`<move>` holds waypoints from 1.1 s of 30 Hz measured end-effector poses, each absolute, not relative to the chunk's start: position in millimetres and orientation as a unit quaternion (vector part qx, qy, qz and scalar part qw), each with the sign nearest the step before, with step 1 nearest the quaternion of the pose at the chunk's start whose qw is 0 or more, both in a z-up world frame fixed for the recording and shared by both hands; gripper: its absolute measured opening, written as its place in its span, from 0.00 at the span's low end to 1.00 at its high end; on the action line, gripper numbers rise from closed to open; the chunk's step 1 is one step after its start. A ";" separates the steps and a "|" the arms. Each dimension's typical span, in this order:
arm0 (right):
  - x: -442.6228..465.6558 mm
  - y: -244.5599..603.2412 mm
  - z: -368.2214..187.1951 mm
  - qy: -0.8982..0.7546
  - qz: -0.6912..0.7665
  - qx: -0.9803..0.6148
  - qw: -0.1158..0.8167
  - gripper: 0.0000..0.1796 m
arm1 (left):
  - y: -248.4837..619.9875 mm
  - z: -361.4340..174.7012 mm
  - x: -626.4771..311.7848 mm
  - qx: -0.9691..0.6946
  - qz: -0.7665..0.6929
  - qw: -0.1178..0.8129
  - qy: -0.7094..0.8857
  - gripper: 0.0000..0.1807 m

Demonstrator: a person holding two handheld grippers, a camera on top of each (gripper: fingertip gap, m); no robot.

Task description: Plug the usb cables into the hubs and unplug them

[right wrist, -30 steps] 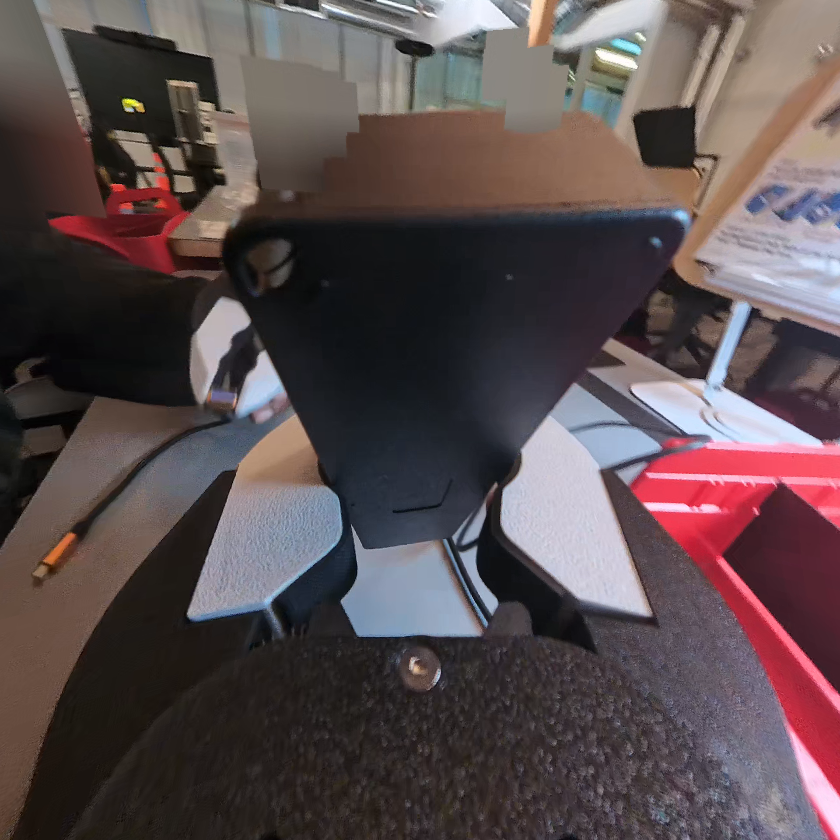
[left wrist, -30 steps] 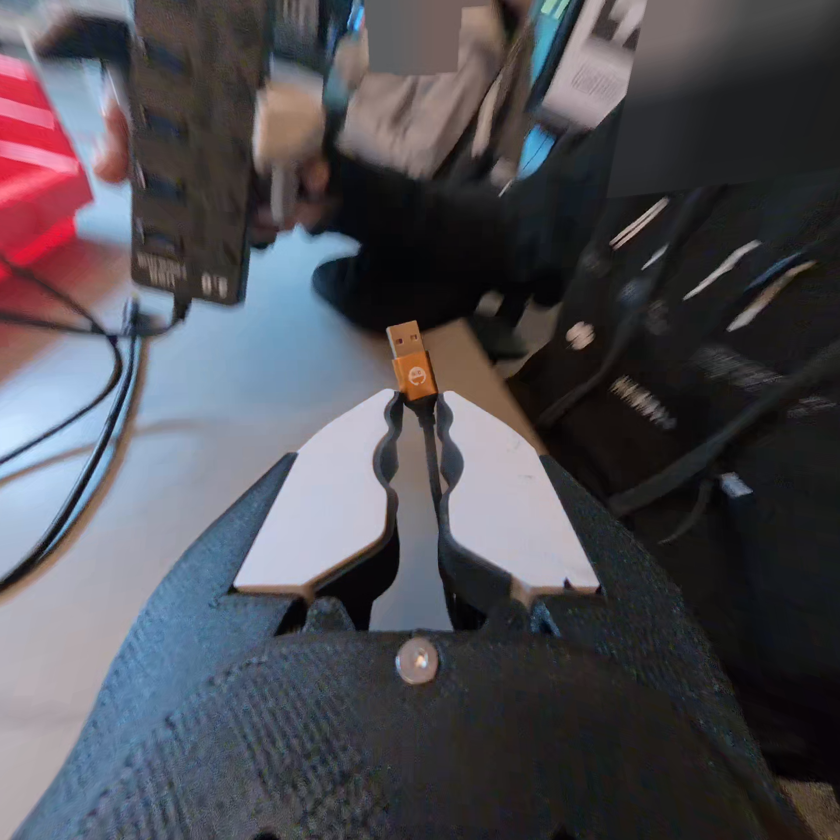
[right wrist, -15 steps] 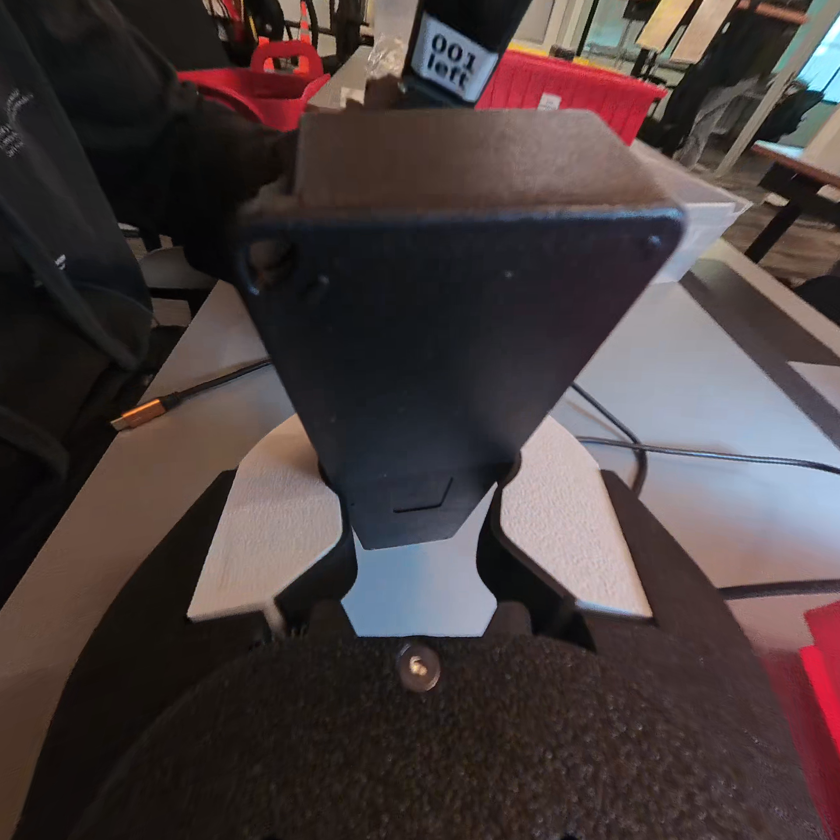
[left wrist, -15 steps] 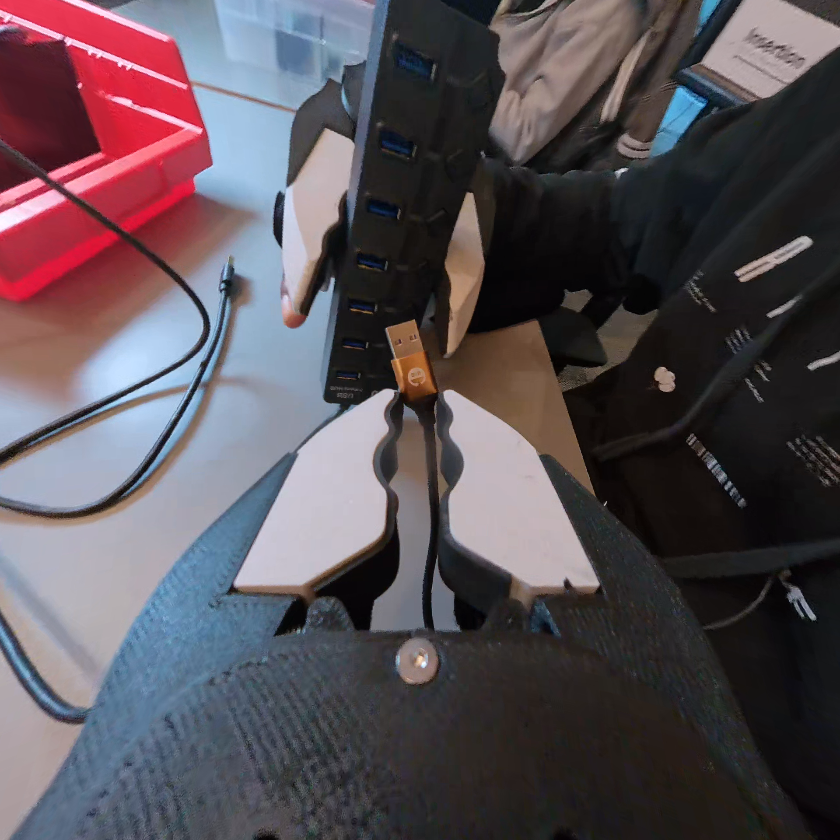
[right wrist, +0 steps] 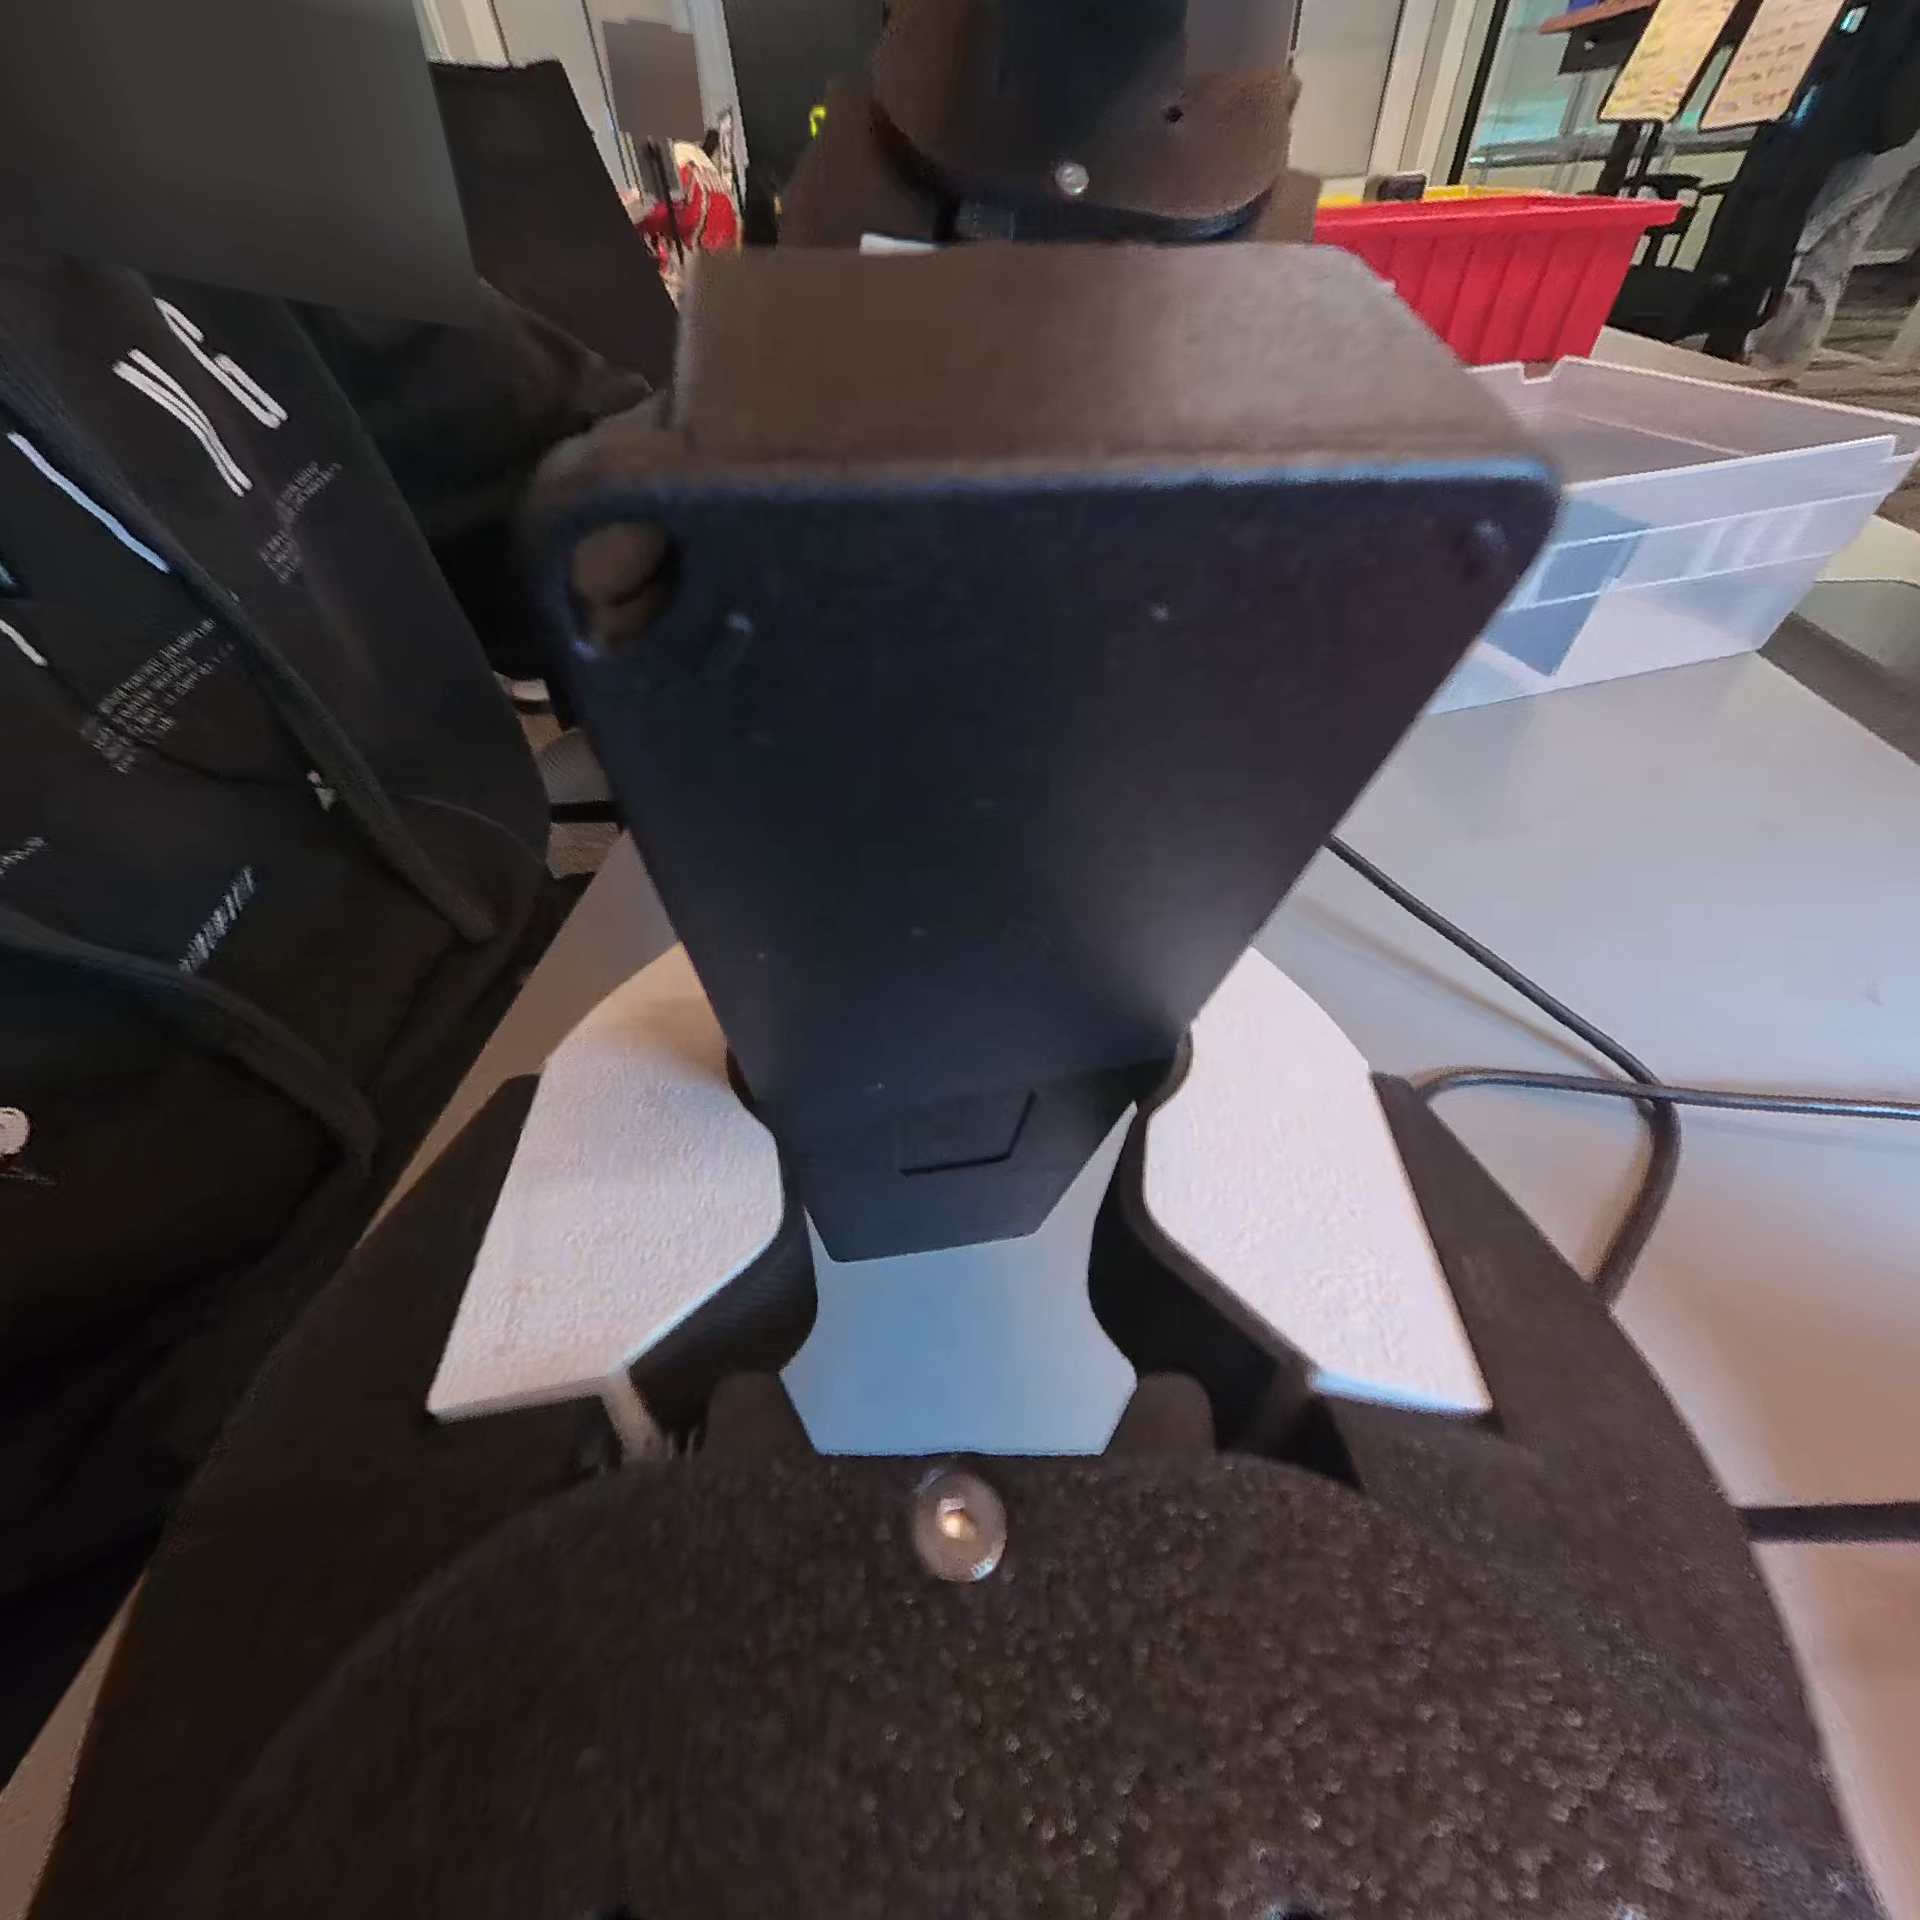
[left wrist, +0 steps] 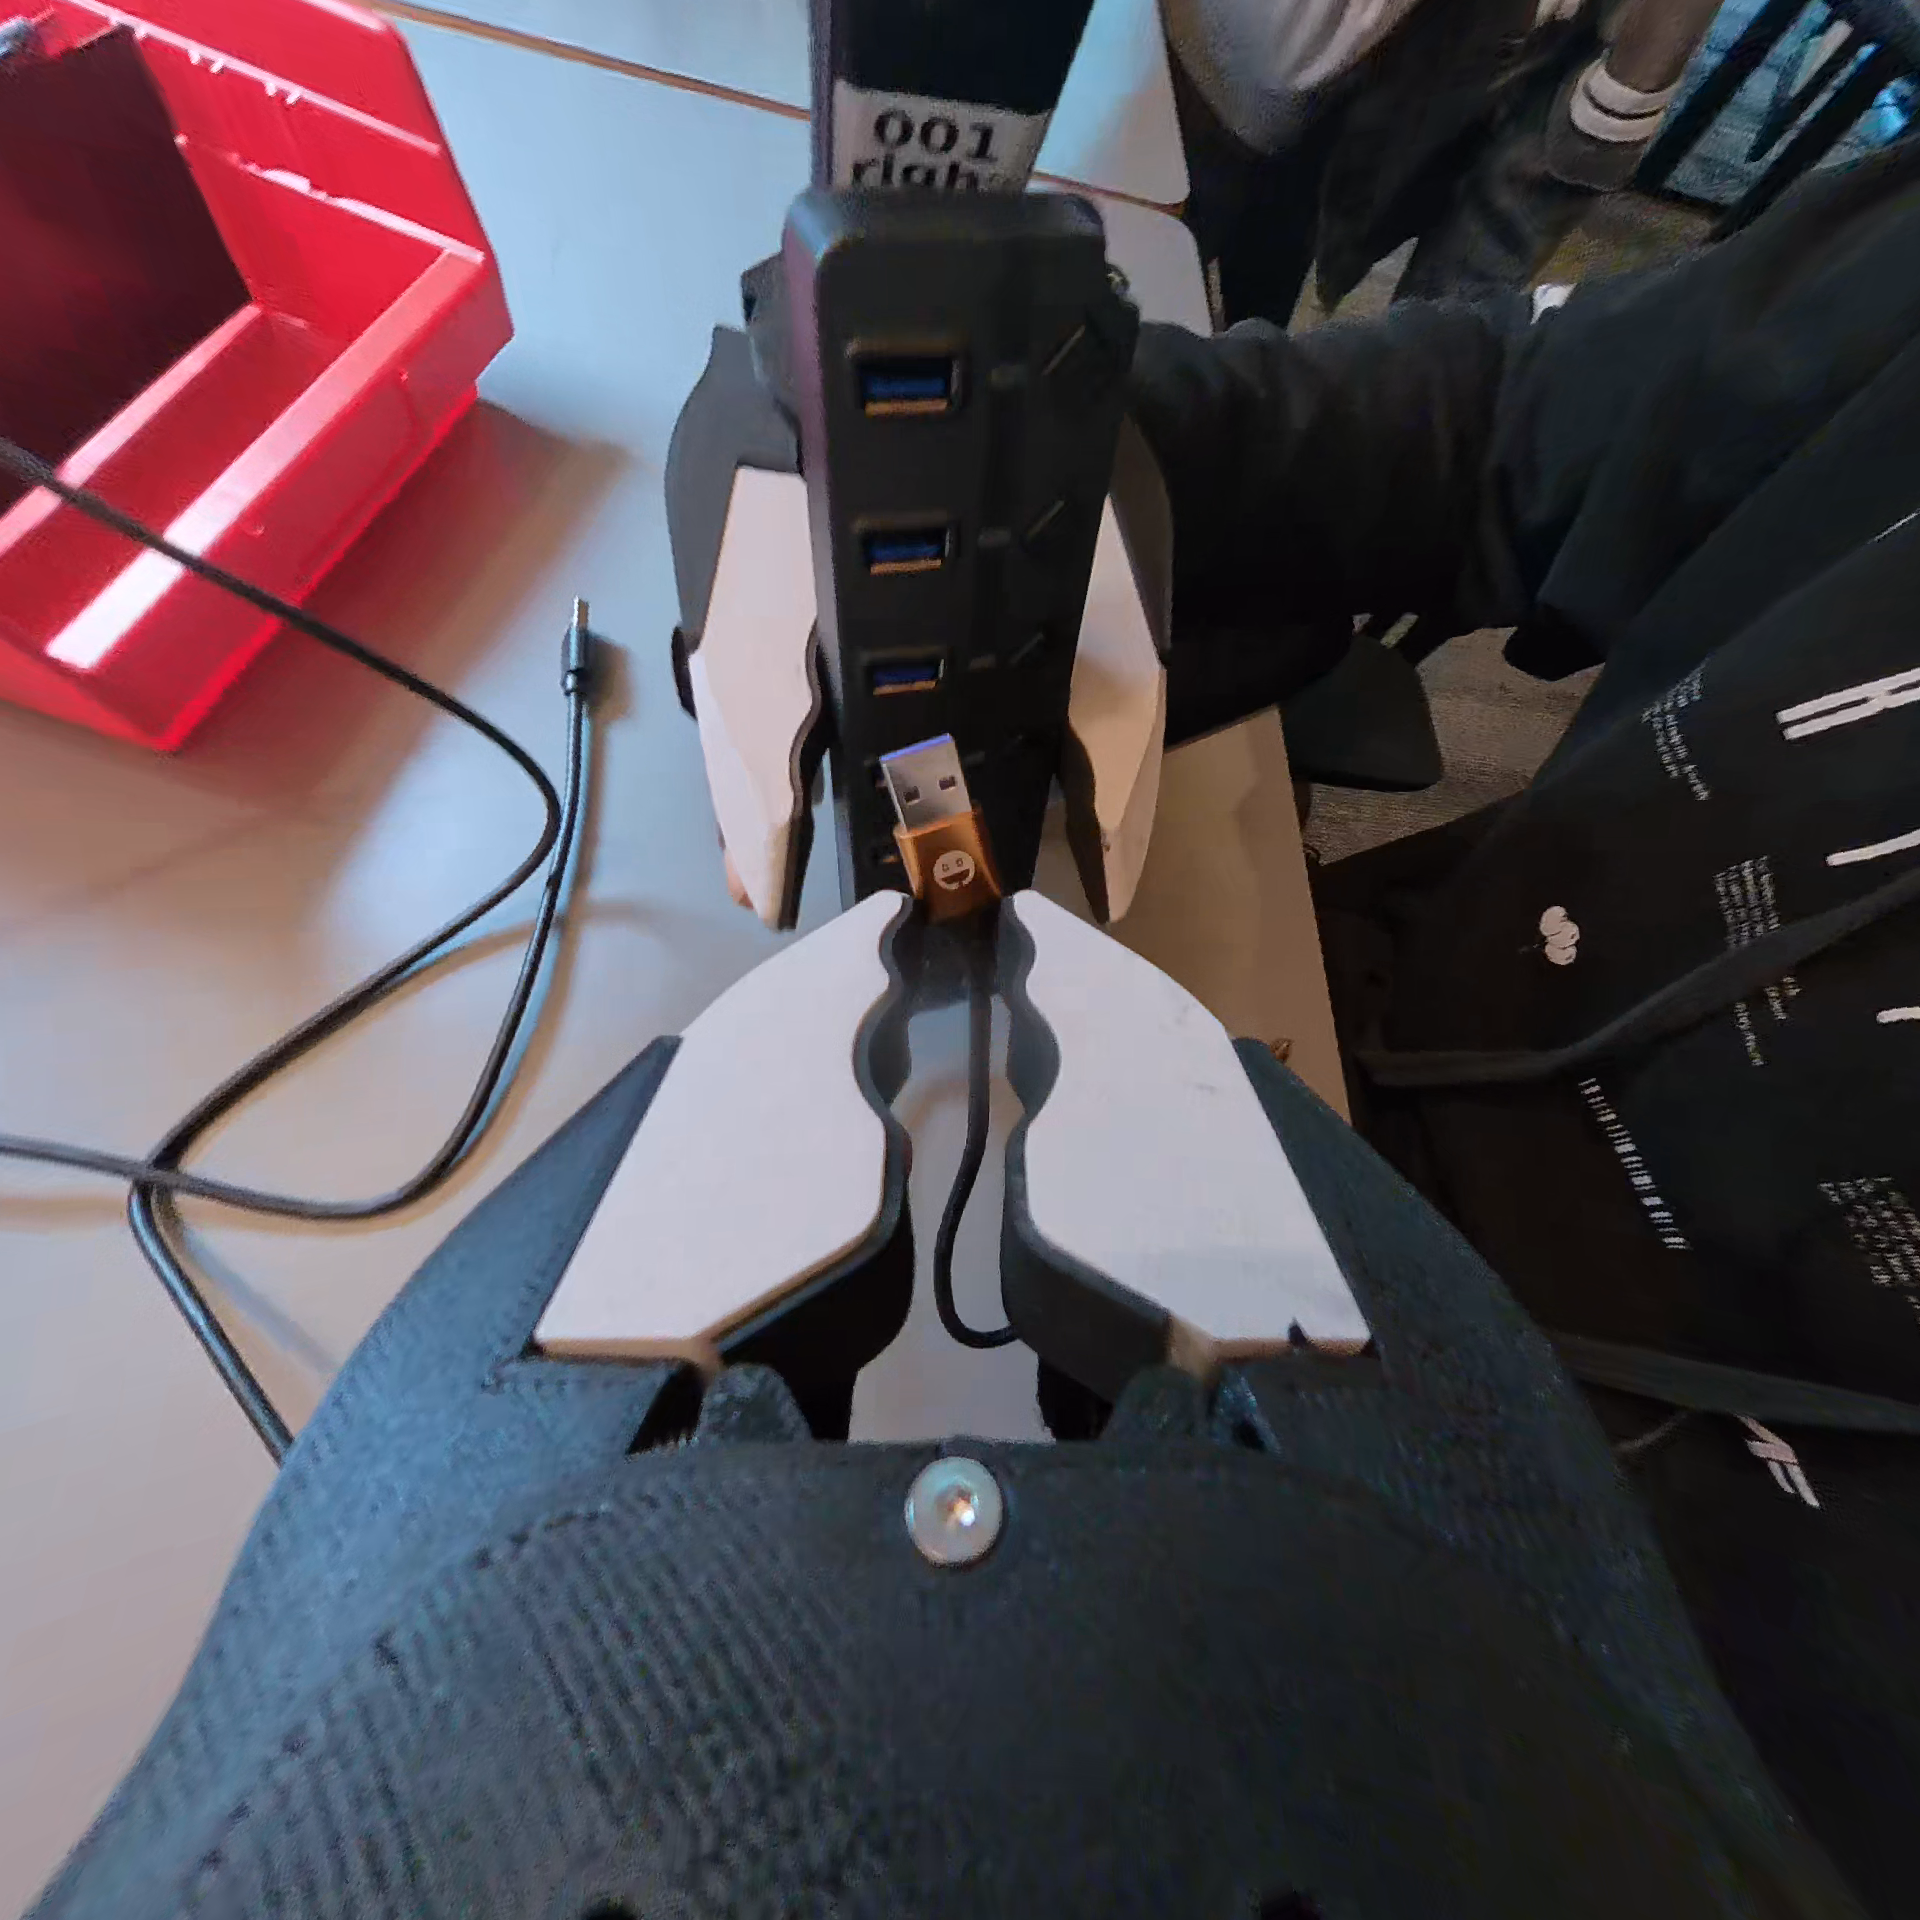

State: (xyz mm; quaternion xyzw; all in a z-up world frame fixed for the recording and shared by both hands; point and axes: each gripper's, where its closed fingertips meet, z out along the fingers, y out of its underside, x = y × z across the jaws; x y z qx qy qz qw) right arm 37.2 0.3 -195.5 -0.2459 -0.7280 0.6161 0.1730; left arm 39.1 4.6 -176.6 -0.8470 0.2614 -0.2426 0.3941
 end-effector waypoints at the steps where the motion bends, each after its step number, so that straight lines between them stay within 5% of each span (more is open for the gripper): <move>1: 37.9 0.6 -194.5 -0.726 0.620 -0.246 0.170 0.37 | 6.6 -174.5 42.0 -0.845 -0.248 0.390 0.268 0.08; 23: 41.2 3.3 -207.7 -0.760 0.564 -0.250 0.202 0.37 | 19.8 -196.1 47.7 -0.806 -0.242 0.438 0.316 0.08; 33: 21.2 62.9 -179.8 -0.697 0.548 -0.333 0.322 0.37 | 31.3 -87.7 -75.4 -0.754 -0.010 0.638 0.159 0.08</move>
